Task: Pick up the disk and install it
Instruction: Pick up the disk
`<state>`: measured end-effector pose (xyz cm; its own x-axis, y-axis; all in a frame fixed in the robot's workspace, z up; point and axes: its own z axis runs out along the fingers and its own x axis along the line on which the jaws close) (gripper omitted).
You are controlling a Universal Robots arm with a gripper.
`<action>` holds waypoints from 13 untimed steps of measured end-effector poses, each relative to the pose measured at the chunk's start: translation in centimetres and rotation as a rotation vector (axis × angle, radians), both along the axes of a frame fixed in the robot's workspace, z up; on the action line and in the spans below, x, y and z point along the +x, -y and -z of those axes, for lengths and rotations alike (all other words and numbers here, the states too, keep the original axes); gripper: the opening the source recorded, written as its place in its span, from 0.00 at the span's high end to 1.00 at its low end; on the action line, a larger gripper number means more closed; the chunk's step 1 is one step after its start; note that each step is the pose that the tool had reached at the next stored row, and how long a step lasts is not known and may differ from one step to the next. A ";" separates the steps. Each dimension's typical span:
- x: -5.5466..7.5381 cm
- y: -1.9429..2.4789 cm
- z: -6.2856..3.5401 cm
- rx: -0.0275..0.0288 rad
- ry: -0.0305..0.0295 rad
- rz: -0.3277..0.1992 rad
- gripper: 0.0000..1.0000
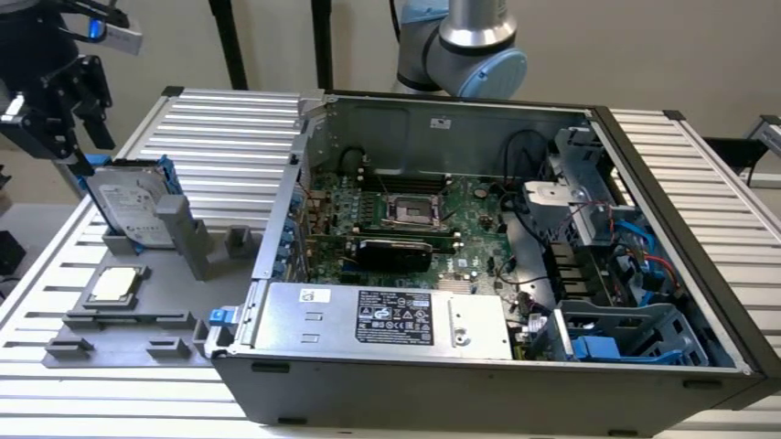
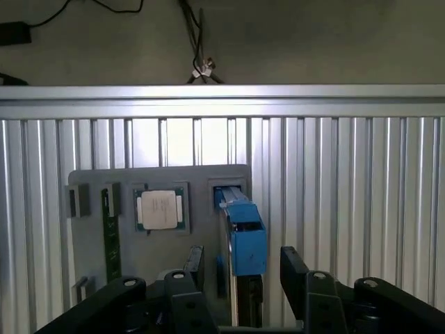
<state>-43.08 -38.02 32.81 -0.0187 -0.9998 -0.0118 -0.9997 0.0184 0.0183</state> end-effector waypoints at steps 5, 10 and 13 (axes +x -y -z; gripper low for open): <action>0.0 0.00 0.90 0.0001 -0.0001 -0.005 0.44; 0.0 0.00 1.81 0.0006 -0.0001 -0.006 0.44; 0.0 0.00 2.36 0.0007 0.0000 -0.006 0.44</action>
